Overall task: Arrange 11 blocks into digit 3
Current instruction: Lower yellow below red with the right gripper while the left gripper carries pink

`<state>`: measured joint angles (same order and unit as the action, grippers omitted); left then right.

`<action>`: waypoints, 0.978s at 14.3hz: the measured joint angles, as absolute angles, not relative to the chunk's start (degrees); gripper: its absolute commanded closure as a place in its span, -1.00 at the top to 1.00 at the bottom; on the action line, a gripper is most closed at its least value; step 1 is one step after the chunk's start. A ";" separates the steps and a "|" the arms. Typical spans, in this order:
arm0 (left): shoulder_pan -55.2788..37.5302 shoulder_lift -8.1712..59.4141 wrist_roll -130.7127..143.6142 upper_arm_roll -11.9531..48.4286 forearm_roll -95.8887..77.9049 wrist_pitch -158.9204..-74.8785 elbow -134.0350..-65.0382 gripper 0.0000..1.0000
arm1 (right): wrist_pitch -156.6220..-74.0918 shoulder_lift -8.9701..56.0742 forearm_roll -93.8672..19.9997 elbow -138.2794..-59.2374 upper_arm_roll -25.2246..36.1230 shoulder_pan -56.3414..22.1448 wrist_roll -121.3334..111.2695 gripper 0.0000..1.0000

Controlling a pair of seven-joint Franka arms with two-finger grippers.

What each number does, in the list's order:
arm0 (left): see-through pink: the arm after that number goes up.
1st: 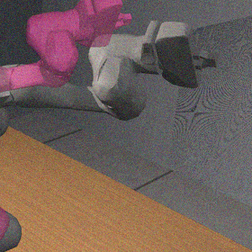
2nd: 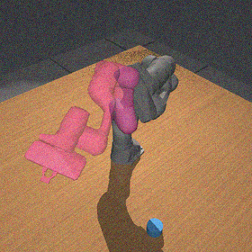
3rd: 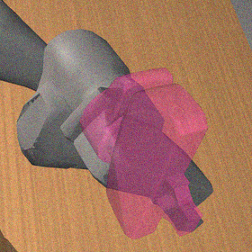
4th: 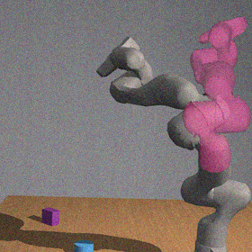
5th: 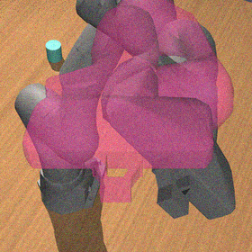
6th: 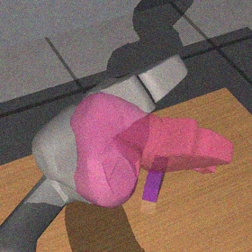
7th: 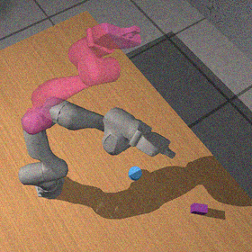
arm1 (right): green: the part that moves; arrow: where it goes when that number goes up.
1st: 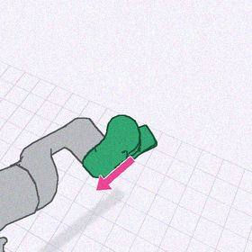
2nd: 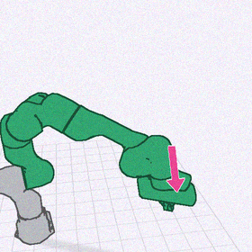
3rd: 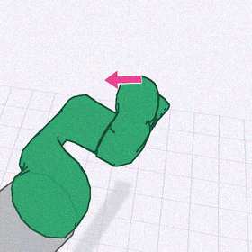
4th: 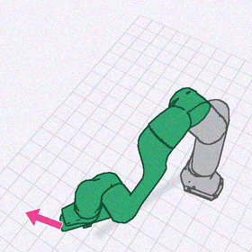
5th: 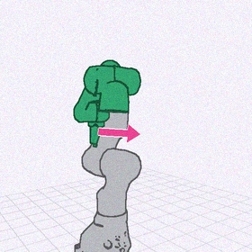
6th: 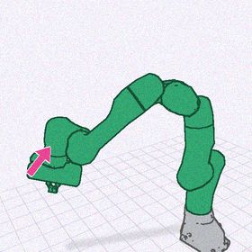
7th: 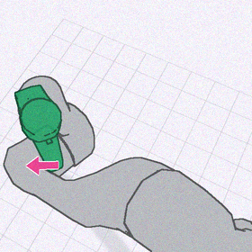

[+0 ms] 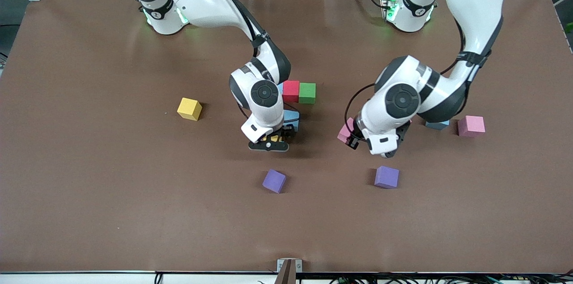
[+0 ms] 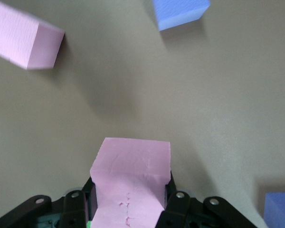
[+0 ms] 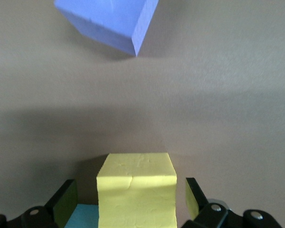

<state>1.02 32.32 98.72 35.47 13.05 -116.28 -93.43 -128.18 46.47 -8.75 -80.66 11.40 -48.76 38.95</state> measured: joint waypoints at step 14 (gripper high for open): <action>-5.12 38.16 136.44 34.96 17.87 -131.33 -99.57 -0.44 | -125.10 45.22 -8.81 -75.32 12.93 -39.63 39.65 1.00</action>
<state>-5.12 38.16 136.44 34.96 17.87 -131.33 -99.57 -125.10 45.22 -8.81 -75.32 12.93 -39.63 39.65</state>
